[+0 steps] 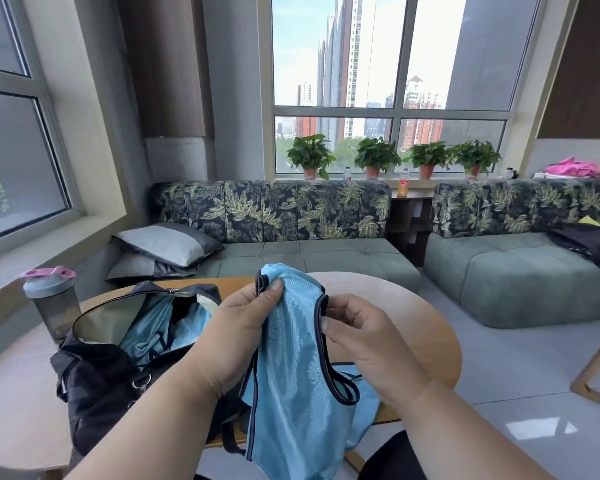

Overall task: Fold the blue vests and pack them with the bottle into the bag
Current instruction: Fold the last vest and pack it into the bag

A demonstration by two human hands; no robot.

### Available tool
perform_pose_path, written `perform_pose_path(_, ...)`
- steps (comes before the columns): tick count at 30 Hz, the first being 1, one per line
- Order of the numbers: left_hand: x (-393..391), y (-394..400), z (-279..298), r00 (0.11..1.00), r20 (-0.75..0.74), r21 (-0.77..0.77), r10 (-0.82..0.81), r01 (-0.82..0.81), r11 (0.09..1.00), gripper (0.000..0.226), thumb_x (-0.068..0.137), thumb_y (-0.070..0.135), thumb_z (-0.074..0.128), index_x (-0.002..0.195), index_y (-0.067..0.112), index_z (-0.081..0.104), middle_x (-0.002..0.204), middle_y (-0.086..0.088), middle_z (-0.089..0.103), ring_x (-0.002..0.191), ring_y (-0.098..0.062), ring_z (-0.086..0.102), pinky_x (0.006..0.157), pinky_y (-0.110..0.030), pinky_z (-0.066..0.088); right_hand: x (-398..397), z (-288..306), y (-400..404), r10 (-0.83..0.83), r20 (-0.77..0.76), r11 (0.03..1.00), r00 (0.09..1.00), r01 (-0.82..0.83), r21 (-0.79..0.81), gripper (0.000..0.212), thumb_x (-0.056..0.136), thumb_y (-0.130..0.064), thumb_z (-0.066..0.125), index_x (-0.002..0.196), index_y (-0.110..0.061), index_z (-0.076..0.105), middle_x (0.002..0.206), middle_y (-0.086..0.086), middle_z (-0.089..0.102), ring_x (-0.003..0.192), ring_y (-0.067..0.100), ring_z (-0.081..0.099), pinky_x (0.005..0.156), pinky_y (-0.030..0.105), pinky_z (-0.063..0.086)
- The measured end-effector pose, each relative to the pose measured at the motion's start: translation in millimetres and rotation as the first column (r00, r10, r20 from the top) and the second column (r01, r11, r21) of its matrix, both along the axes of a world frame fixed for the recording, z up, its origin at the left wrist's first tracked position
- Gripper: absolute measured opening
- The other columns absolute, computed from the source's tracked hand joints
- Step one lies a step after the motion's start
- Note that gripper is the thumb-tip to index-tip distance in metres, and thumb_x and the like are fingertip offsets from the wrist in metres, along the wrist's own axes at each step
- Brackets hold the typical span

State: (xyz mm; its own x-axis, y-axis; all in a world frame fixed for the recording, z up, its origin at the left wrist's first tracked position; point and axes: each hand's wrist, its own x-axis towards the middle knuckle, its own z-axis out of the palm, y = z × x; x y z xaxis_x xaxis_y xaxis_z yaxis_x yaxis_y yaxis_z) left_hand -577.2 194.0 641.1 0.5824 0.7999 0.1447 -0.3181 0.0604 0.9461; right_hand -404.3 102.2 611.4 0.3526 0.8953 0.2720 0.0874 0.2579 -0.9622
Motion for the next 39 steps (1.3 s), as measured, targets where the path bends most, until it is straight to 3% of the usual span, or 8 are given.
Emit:
perform_pose_path(8, 1.4, -2.0, -4.3, 0.995, -0.081, 0.064, -0.063, 0.068, 0.996, 0.037, 0.106, 0.031, 0.057, 0.115, -0.001, 0.074, 0.117, -0.023, 0.076, 0.108, -0.036, 0.073, 0.098, -0.045, 0.058, -8.8, 6.9, 3.5, -0.016, -0.08, 1.0, 0.997, 0.015, -0.008, 0.014, 0.098, -0.023, 0.073, 0.103, -0.011, 0.079, 0.105, 0.013, 0.08, 0.105, 0.034, 0.075, 0.096, 0.047, 0.059)
perform_pose_path(12, 1.0, -1.6, -5.9, 0.993, -0.092, 0.097, -0.068, 0.077, 0.992, 0.036, 0.106, 0.029, 0.056, 0.115, -0.002, 0.072, 0.113, -0.019, 0.078, 0.1, -0.029, 0.075, 0.087, -0.034, 0.062, -11.2, 8.7, 5.8, -0.043, -0.195, 0.999, 0.98, 0.041, -0.014, 0.019, 0.1, -0.026, 0.069, 0.101, -0.01, 0.079, 0.103, 0.016, 0.079, 0.094, 0.028, 0.076, 0.086, 0.041, 0.061)
perform_pose_path(16, 0.6, 6.2, -9.2, 0.995, -0.103, 0.271, 0.011, 0.017, 0.963, 0.028, 0.101, 0.029, 0.067, 0.126, 0.017, 0.067, 0.114, -0.006, 0.077, 0.102, -0.02, 0.072, 0.085, -0.025, 0.058, -9.0, 9.7, 6.7, -0.065, -0.298, 0.998, 0.952, 0.06, -0.026, 0.018, 0.101, -0.02, 0.066, 0.102, -0.006, 0.078, 0.107, 0.024, 0.077, 0.105, 0.042, 0.073, 0.097, 0.057, 0.056)
perform_pose_path(19, -1.5, 17.0, -15.3, 0.992, -0.08, 0.428, 0.102, -0.059, 0.902, 0.053, 0.089, 0.028, 0.081, 0.132, 0.042, 0.054, 0.124, -0.001, 0.067, 0.109, -0.02, 0.069, 0.09, -0.029, 0.057, -7.6, 10.7, 7.8, -0.055, -0.335, 0.998, 0.94, 0.05, -0.023, 0.021, 0.102, -0.016, 0.063, 0.109, 0.0, 0.074, 0.111, 0.028, 0.075, 0.111, 0.051, 0.068, 0.1, 0.063, 0.054)
perform_pose_path(27, -9.7, 21.1, -10.9, 0.933, -0.187, 0.78, 0.307, -0.049, 0.624, 0.043, 0.089, 0.018, 0.083, 0.121, 0.042, 0.069, 0.125, 0.014, 0.064, 0.118, -0.011, 0.063, 0.098, -0.015, 0.047, -3.9, 14.2, 6.9, 0.01, -0.36, 1.0, 0.933, -0.006, 0.012, 0.022, 0.102, -0.012, 0.061, 0.11, 0.005, 0.073, 0.106, 0.025, 0.076, 0.089, 0.029, 0.075, 0.072, 0.034, 0.061)
perform_pose_path(32, -7.6, 23.6, -13.4, 0.934, -0.198, 0.666, 0.297, -0.094, 0.74, 0.021, 0.089, 0.012, 0.083, 0.097, 0.029, 0.076, 0.089, 0.012, 0.073, 0.078, -0.004, 0.065, 0.078, -0.015, 0.05, -3.8, 14.6, 6.8, 0.049, -0.424, 0.999, 0.904, -0.05, 0.01, 0.028, 0.1, -0.014, 0.063, 0.116, 0.007, 0.069, 0.11, 0.027, 0.075, 0.093, 0.032, 0.074, 0.075, 0.037, 0.062)
perform_pose_path(35, -6.5, 25.8, -13.5, 0.959, -0.165, 0.596, 0.23, -0.089, 0.798, 0.014, 0.094, 0.012, 0.079, 0.086, 0.022, 0.074, 0.081, 0.011, 0.072, 0.074, -0.005, 0.063, 0.075, -0.019, 0.051, -3.2, 13.4, 6.9, 0.078, -0.441, 0.997, 0.894, -0.068, 0.038, 0.04, 0.091, -0.018, 0.07, 0.12, 0.009, 0.068, 0.115, 0.031, 0.073, 0.099, 0.036, 0.073, 0.08, 0.039, 0.063)
perform_pose_path(39, -6.9, 30.7, -11.9, 0.977, -0.099, 0.518, 0.19, -0.113, 0.848, 0.03, 0.09, 0.041, 0.075, 0.079, 0.018, 0.06, 0.077, 0.002, 0.056, 0.074, -0.016, 0.047, 0.071, -0.034, 0.04, -2.4, 11.7, 8.4, 0.061, -0.332, 0.998, 0.941, -0.051, 0.038, 0.032, 0.095, -0.022, 0.069, 0.114, 0.003, 0.073, 0.115, 0.026, 0.075, 0.101, 0.033, 0.073, 0.085, 0.036, 0.059)
